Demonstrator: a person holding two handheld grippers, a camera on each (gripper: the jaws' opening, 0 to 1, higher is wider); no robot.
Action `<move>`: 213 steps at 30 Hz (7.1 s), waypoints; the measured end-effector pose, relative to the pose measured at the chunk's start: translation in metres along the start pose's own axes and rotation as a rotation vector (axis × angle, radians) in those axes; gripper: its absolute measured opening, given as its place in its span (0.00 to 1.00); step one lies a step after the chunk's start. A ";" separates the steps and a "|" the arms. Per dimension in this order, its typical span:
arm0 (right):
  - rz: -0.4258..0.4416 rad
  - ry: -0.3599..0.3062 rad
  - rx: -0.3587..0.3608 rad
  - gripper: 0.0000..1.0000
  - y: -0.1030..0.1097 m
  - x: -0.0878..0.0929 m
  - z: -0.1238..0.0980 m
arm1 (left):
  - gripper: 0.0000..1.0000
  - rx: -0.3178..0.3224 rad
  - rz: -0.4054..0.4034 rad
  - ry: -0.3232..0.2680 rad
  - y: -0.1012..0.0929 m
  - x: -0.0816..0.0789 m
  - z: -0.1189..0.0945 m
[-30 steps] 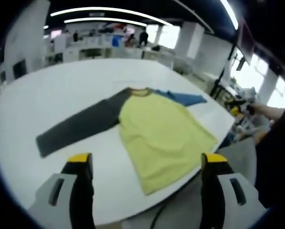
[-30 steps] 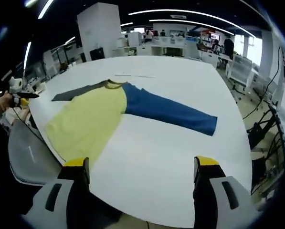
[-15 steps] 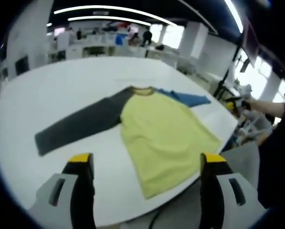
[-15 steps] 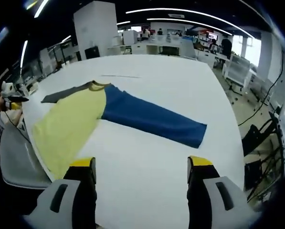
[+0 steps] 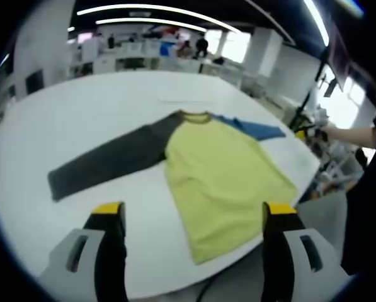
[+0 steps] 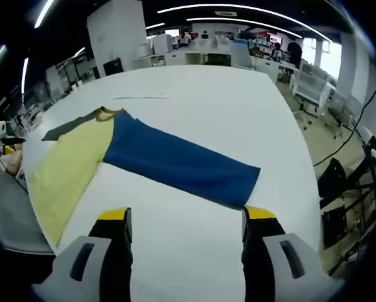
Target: Fold the garment on the visible template until the final outline fits inside the template.
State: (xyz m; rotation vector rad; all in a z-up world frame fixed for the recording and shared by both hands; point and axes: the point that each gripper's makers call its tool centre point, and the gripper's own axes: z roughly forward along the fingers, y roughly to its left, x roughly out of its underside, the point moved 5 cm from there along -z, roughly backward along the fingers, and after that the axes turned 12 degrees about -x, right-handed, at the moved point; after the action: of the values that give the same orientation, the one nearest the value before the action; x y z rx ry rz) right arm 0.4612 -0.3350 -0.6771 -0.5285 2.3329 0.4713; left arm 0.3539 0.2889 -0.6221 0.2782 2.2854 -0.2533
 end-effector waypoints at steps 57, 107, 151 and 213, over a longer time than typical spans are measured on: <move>0.051 0.122 0.116 0.08 -0.117 -0.018 0.063 | 0.72 -0.009 0.066 0.129 0.007 0.019 0.038; 0.133 0.010 0.167 0.01 -0.072 -0.129 -0.028 | 0.71 0.016 0.084 -0.065 -0.001 -0.014 -0.002; -0.115 0.092 -0.276 0.01 0.218 -0.280 0.050 | 0.71 0.063 0.119 -0.160 0.031 -0.010 -0.027; 0.250 0.253 -0.467 0.02 0.316 -0.214 0.228 | 0.71 0.054 0.031 -0.121 0.058 0.000 -0.003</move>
State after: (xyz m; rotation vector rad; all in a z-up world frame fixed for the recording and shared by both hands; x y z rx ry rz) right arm 0.5757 0.0916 -0.6290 -0.5344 2.5475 1.1429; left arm 0.3683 0.3449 -0.6255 0.3172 2.1553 -0.3084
